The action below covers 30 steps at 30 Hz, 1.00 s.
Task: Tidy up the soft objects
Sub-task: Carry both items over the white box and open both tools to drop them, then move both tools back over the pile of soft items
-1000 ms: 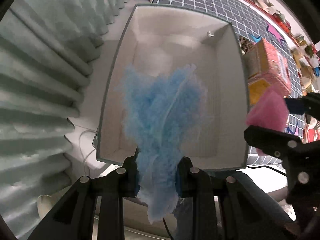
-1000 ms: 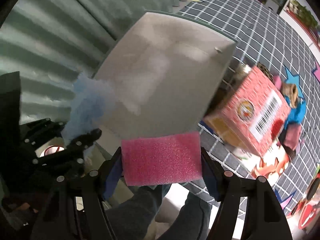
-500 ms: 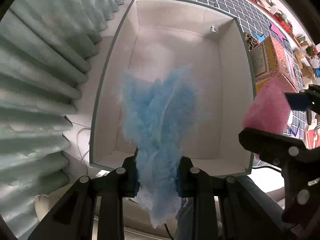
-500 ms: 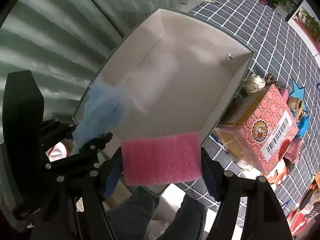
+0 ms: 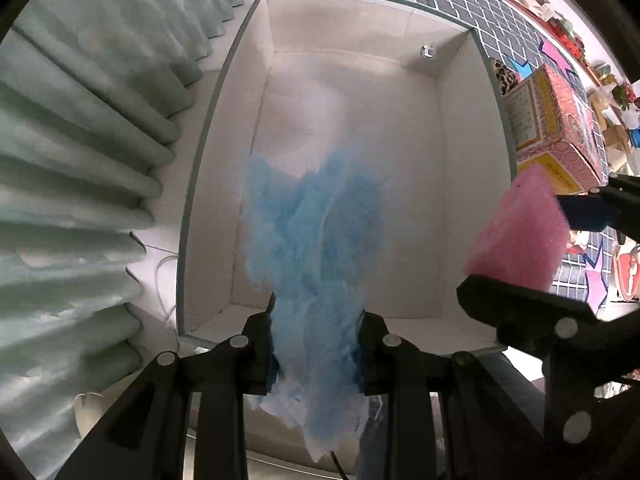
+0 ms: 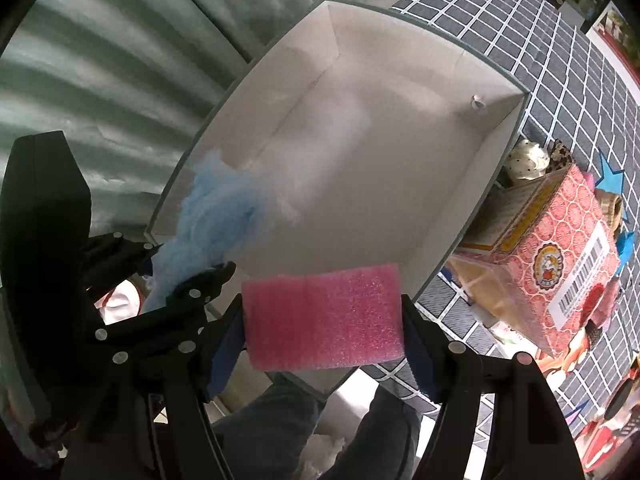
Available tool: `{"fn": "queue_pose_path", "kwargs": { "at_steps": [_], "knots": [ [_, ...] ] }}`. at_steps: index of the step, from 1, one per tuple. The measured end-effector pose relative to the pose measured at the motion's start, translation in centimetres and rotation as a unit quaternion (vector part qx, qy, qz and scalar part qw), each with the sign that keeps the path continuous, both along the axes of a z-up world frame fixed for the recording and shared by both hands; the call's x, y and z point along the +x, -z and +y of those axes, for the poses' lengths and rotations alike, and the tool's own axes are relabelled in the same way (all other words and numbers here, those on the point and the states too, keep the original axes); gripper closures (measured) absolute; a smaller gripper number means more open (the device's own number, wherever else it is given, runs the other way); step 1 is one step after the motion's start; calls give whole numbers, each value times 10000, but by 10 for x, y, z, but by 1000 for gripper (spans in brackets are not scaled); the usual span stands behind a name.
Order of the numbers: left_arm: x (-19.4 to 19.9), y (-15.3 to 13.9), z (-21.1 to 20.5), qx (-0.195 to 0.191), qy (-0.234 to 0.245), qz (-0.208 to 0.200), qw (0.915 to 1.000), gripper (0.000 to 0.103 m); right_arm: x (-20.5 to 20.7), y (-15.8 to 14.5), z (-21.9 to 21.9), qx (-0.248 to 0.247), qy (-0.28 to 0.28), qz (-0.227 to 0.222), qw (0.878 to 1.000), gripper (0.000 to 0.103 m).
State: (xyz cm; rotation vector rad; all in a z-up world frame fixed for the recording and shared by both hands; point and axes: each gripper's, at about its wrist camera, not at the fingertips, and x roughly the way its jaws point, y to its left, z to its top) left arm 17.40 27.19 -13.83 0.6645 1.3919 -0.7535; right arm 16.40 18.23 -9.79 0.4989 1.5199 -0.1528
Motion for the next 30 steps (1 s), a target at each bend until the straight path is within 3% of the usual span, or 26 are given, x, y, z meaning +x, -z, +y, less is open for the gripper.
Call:
{"fn": "queue_pose_path", "kwargs": {
  "at_steps": [3, 5, 6, 7, 8, 15, 17, 21, 30],
  "knots": [
    [-2, -2, 0, -43, 6, -62, 10000, 52, 0, -2, 1, 23, -44, -40, 10000, 30],
    [-3, -4, 2, -100, -18, -97, 9999, 28, -1, -4, 0, 68, -40, -88, 9999, 28],
    [-3, -6, 2, -153, -20, -97, 9998, 24, -1, -5, -1, 97, -32, -121, 9999, 24],
    [-3, -6, 3, -216, -33, -66, 9997, 23, -2, -7, -2, 92, -11, -156, 9998, 12],
    [-4, -6, 2, -247, -37, -34, 9997, 22, -3, -9, -2, 35, 4, -186, 9998, 9],
    [2, -2, -2, -258, -158, 105, 9995, 14, -10, -20, -8, -27, 80, -333, 9994, 8],
    [3, -1, -1, -217, -160, 179, 9995, 13, -13, -24, -12, -96, 148, -365, 9992, 1],
    [0, -7, -4, -169, -136, -66, 9997, 13, -17, -33, -16, -111, 219, -520, 9983, 1],
    [-2, -22, -7, -297, -30, -187, 9994, 13, -25, -59, -15, -460, 224, -791, 9956, 1]
  ]
}}
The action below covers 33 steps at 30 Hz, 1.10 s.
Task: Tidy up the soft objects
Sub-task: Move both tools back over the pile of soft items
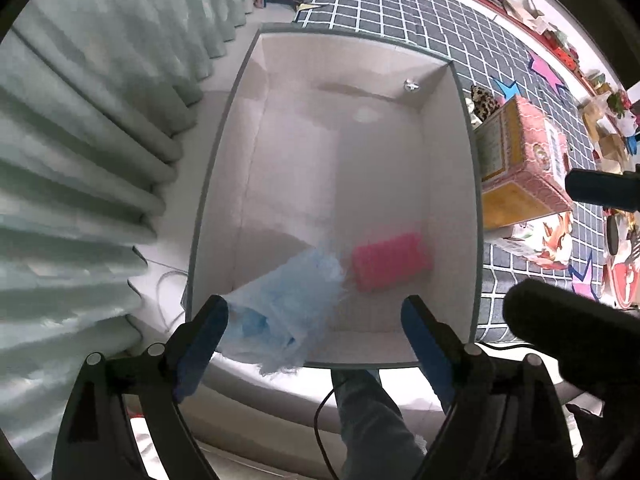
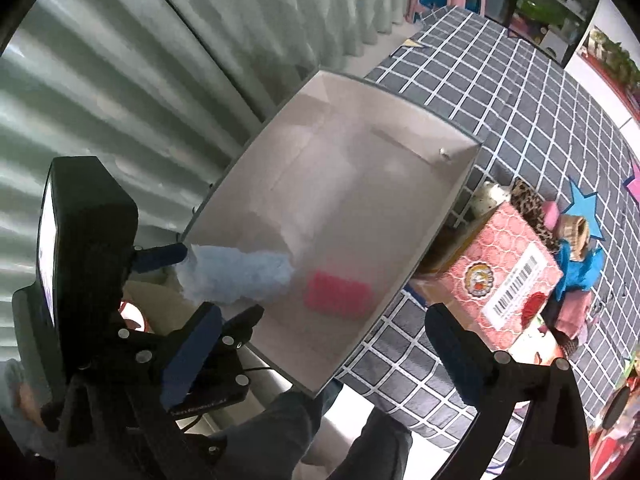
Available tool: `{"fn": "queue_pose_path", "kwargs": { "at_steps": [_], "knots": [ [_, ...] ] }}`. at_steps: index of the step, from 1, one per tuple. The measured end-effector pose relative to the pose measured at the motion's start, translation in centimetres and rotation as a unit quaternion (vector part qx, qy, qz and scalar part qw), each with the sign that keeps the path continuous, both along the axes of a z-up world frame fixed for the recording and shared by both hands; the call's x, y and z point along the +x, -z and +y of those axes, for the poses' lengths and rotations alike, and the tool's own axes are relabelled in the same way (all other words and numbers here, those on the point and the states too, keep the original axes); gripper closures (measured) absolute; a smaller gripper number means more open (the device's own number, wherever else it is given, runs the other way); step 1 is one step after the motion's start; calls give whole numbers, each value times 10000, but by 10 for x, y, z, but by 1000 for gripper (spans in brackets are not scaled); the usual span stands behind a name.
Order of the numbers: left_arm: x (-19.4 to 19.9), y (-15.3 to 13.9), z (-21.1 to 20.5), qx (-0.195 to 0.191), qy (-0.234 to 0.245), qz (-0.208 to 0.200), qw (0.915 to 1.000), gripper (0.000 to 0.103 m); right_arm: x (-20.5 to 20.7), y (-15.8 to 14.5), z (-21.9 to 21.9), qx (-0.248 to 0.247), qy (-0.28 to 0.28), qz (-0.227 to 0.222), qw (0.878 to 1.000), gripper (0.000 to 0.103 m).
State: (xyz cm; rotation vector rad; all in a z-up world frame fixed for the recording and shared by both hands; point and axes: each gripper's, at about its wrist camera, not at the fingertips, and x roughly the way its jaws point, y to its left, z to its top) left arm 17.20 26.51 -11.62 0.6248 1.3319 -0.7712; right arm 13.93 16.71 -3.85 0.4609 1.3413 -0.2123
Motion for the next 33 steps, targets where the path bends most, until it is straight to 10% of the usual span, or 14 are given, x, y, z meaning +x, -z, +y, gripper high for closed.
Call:
{"fn": "queue_pose_path", "kwargs": {
  "at_steps": [19, 33],
  "knots": [
    [-34, -41, -60, -428, 1127, 112, 9926, 12, -70, -40, -52, -111, 1497, -340, 9881, 1],
    [-74, -70, -137, -691, 1507, 230, 9859, 12, -189, -7, -158, 9, 3150, 144, 9490, 1]
  ]
}}
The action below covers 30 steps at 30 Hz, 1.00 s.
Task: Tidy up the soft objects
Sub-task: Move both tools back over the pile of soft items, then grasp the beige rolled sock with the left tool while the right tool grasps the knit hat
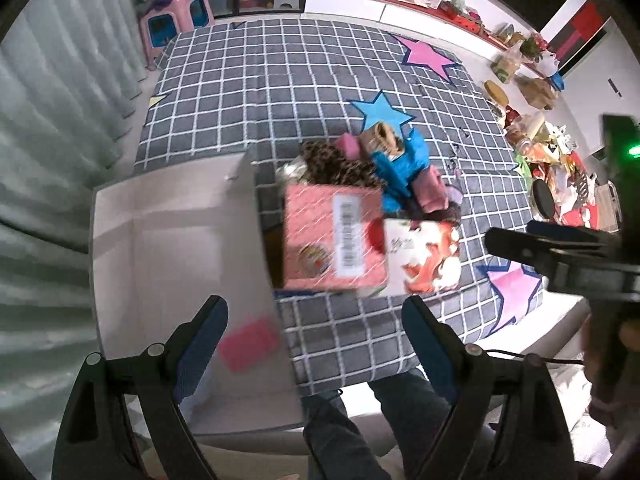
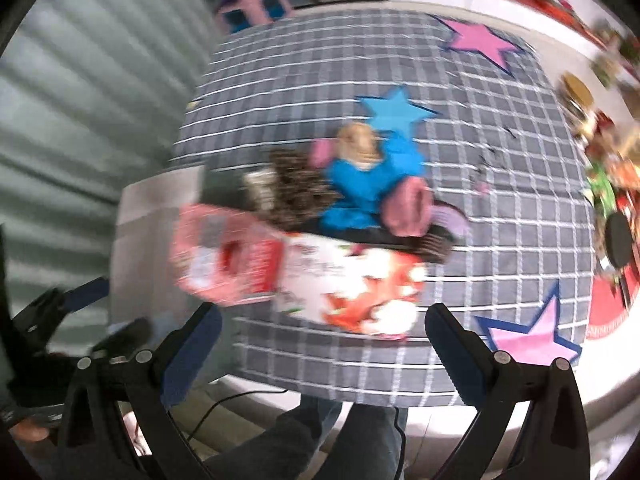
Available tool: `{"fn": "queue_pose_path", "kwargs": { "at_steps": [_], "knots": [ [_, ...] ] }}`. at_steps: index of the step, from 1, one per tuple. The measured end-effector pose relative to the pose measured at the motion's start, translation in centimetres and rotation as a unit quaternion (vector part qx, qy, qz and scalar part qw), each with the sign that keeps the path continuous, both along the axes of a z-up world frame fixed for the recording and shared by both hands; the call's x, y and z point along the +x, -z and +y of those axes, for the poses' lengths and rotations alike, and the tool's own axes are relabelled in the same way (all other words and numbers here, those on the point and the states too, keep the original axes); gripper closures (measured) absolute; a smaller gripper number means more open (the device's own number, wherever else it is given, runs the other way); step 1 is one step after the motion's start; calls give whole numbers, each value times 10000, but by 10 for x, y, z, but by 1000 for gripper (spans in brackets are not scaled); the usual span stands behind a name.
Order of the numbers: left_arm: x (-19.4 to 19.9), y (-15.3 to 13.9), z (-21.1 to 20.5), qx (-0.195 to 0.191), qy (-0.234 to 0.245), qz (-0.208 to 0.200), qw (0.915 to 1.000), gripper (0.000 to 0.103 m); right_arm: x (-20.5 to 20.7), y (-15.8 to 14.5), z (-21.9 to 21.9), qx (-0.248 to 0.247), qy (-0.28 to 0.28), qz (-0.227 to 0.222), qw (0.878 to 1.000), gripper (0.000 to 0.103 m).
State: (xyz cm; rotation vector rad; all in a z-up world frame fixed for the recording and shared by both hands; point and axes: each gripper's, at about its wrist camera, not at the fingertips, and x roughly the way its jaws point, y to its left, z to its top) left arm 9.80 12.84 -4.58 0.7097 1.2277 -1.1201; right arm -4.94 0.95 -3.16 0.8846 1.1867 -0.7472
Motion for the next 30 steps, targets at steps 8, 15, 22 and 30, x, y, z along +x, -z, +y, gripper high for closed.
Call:
{"fn": "queue_pose_path", "kwargs": {
  "at_steps": [8, 15, 22, 30],
  "knots": [
    [-22, 5, -60, 235, 3, -39, 9997, 12, -27, 68, -53, 520, 253, 333, 9978, 1],
    [-38, 32, -134, 594, -8, -197, 9980, 12, -32, 127, -83, 999, 299, 443, 9936, 1],
    [-44, 78, -196, 1160, -138, -333, 9926, 12, -29, 170, -106, 1229, 253, 742, 9893, 1],
    [-62, 136, -232, 1791, -151, -199, 9835, 12, -41, 185, -132, 669, -255, 1270, 9893, 1]
  ]
}}
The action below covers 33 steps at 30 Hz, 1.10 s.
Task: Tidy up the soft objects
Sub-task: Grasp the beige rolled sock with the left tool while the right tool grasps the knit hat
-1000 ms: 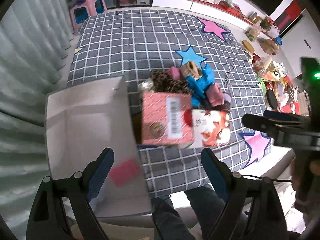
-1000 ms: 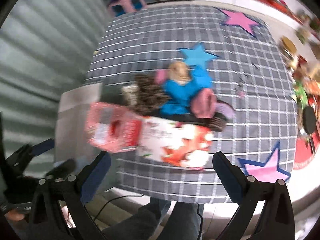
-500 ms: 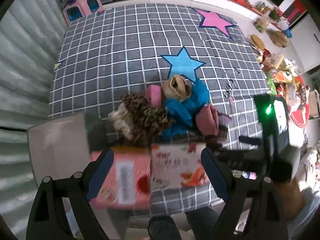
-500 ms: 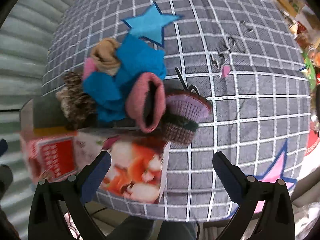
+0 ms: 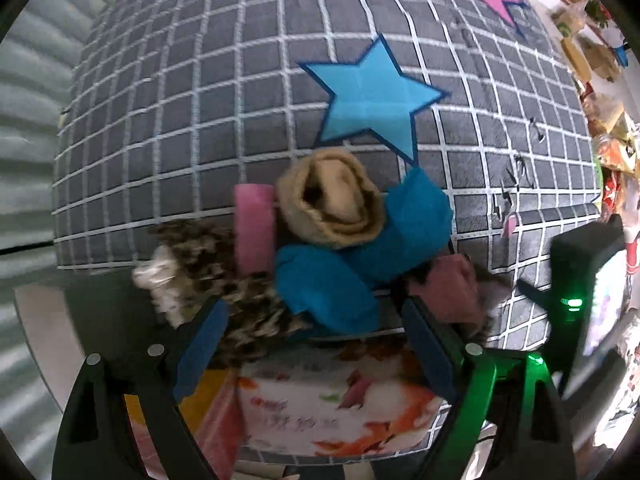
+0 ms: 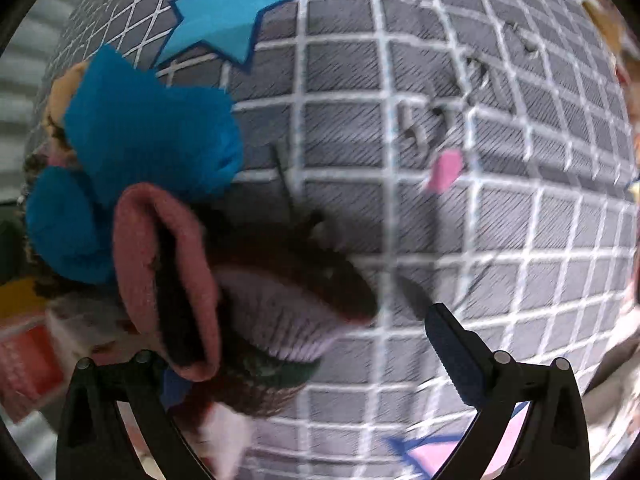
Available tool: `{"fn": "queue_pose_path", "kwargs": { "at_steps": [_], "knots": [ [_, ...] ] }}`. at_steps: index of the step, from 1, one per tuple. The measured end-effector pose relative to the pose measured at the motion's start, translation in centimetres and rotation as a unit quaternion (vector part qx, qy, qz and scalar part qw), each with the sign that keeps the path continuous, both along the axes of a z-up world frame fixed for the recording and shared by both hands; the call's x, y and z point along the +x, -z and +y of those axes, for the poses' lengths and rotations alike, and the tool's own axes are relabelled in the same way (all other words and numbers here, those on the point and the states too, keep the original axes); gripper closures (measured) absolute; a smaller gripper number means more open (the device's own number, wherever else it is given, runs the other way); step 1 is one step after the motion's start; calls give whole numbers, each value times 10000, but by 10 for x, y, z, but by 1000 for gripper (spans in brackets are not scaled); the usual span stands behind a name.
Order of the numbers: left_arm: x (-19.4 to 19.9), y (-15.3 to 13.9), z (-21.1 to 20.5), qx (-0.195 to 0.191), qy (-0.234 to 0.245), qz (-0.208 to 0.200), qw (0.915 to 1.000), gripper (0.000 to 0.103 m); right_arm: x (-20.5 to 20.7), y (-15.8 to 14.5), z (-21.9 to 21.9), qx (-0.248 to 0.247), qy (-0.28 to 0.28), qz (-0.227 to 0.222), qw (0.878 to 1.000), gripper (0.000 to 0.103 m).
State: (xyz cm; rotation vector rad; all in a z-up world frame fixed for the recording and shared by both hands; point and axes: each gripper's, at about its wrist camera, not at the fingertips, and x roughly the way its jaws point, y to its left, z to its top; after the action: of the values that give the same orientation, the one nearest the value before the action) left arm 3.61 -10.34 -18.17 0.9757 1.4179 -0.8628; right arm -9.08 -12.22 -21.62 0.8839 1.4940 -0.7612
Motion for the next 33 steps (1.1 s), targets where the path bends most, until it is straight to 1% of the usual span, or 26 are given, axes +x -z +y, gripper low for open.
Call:
{"fn": "queue_pose_path", "kwargs": {
  "at_steps": [3, 5, 7, 10, 11, 12, 14, 16, 18, 19, 20, 22, 23, 26, 29, 31, 33],
  "knots": [
    [-10, 20, -12, 144, 30, 18, 9999, 12, -19, -3, -19, -287, 39, 160, 9995, 1],
    [-13, 31, -20, 199, 13, 11, 9998, 12, -35, -5, -33, -374, 215, 216, 9988, 1],
    [-17, 40, -33, 173, 50, 24, 9998, 12, -54, -9, -48, -468, 424, 236, 9977, 1],
    [-19, 49, -64, -48, 60, 434, 9990, 12, -76, -14, -63, -448, 721, 137, 9963, 1],
    [-18, 46, -76, -177, 74, 463, 9987, 12, -81, -15, -67, -453, 786, 101, 9958, 1],
    [-16, 39, -89, -366, 97, 400, 9985, 12, -85, -18, -73, -497, 834, 69, 9953, 1],
    [-8, 19, -110, -771, 115, 218, 9967, 12, -92, -27, -81, -599, 931, -3, 9938, 1],
    [1, -1, -122, -993, 210, 110, 9948, 12, -101, -38, -89, -716, 1093, -181, 9913, 1],
    [9, -20, -122, -1129, 316, -61, 9931, 12, -110, -51, -98, -823, 1222, -320, 9886, 1],
    [12, -25, -120, -1137, 326, -119, 9929, 12, -110, -53, -98, -838, 1263, -378, 9877, 1],
    [16, -28, -114, -1094, 316, -121, 9934, 8, -115, -56, -101, -827, 1321, -462, 9867, 1],
    [20, -26, -102, -1007, 276, -100, 9945, 0, -107, -56, -95, -754, 1423, -527, 9855, 1],
    [22, -22, -92, -947, 251, -101, 9951, 0, -108, -55, -93, -702, 1479, -555, 9849, 1],
    [19, -14, -83, -806, 175, -138, 9965, 0, -121, -48, -94, -598, 1595, -582, 9837, 1],
    [5, -8, -82, -800, 247, -84, 9965, 0, -129, -45, -96, -550, 1622, -549, 9837, 1],
    [-3, -6, -81, -821, 299, -151, 9961, 0, -133, -43, -95, -494, 1649, -572, 9834, 1],
    [1, -3, -83, -779, 242, -234, 9964, 0, -137, -41, -96, -472, 1658, -622, 9831, 1]
  ]
}}
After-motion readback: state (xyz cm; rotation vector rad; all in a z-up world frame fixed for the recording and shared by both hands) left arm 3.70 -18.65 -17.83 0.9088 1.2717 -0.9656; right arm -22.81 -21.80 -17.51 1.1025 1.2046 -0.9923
